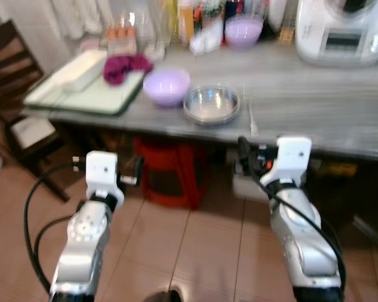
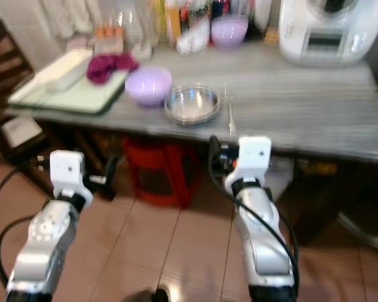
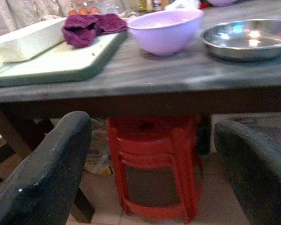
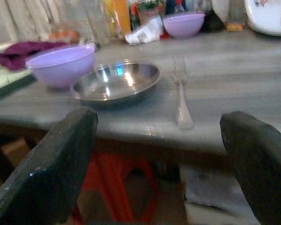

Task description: Setting the table

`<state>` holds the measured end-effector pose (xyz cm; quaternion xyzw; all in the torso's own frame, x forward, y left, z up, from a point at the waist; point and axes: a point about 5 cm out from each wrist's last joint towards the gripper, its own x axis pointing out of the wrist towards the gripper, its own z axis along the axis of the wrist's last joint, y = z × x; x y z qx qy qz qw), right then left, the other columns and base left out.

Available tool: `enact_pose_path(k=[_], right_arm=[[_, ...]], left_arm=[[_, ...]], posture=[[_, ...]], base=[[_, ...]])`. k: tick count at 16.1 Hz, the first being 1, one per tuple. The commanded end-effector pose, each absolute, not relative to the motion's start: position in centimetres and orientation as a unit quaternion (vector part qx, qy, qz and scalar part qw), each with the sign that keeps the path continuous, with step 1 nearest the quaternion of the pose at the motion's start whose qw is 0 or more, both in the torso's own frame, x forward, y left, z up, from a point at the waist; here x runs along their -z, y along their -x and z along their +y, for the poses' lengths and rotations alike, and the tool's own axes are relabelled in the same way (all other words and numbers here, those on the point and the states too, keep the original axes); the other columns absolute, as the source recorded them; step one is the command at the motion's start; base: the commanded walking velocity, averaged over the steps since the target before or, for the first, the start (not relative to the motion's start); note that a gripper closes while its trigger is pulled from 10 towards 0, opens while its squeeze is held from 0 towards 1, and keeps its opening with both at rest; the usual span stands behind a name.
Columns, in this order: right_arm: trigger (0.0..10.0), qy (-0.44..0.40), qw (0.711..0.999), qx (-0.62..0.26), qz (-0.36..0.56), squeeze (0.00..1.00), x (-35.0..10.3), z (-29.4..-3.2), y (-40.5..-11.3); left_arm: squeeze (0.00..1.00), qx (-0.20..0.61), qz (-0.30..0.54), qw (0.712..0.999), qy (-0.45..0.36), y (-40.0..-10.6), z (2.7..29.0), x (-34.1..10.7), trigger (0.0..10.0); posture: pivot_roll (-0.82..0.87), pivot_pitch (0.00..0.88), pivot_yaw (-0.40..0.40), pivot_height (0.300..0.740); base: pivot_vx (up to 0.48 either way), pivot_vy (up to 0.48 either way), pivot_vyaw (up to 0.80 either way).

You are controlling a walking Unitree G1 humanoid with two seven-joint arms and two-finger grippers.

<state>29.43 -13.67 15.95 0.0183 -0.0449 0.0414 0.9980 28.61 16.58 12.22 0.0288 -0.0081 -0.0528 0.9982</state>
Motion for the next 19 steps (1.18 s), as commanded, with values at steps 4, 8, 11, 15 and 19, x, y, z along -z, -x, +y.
enact_pose_path(k=[4, 8, 11, 15, 19], right_arm=[[10.0, -0.007, 0.998, -0.053, -0.042, 0.00, -15.8, -13.1, -29.3], [10.0, 0.004, 0.998, -0.037, -0.052, 0.00, -15.7, -13.4, -29.3], [10.0, -0.006, 0.998, -0.039, -0.046, 0.00, -15.7, -13.6, -29.2], [10.0, 0.000, 0.999, -0.024, -0.046, 0.00, -15.7, -14.0, -29.1], [10.0, -0.007, 0.999, -0.023, -0.049, 0.00, -15.8, -14.1, -29.1]], left_arm=[[0.00, 0.053, -0.009, 0.998, -0.036, -28.6, 16.8, -12.4, 10.0], [0.00, 0.056, -0.008, 0.998, -0.036, -28.6, 16.7, -12.3, 10.0], [0.00, 0.072, -0.023, 0.997, -0.030, -28.6, 16.5, -12.6, 10.0], [0.00, 0.091, -0.033, 0.995, -0.013, -28.5, 16.6, -13.0, 10.0], [0.00, 0.101, -0.031, 0.994, -0.011, -28.5, 16.4, -12.9, 10.0]], posture=[[-0.15, 0.104, 0.101, 0.740], [-0.15, 0.111, 0.103, 0.740], [-0.15, 0.114, 0.107, 0.740], [-0.15, 0.118, 0.112, 0.740], [-0.16, 0.119, 0.110, 0.740]], base=[[-0.316, 0.000, 0.00], [-0.316, 0.000, 0.00], [-0.210, 0.000, 0.00], [0.000, 0.000, 0.00], [0.000, -0.222, 0.00]])
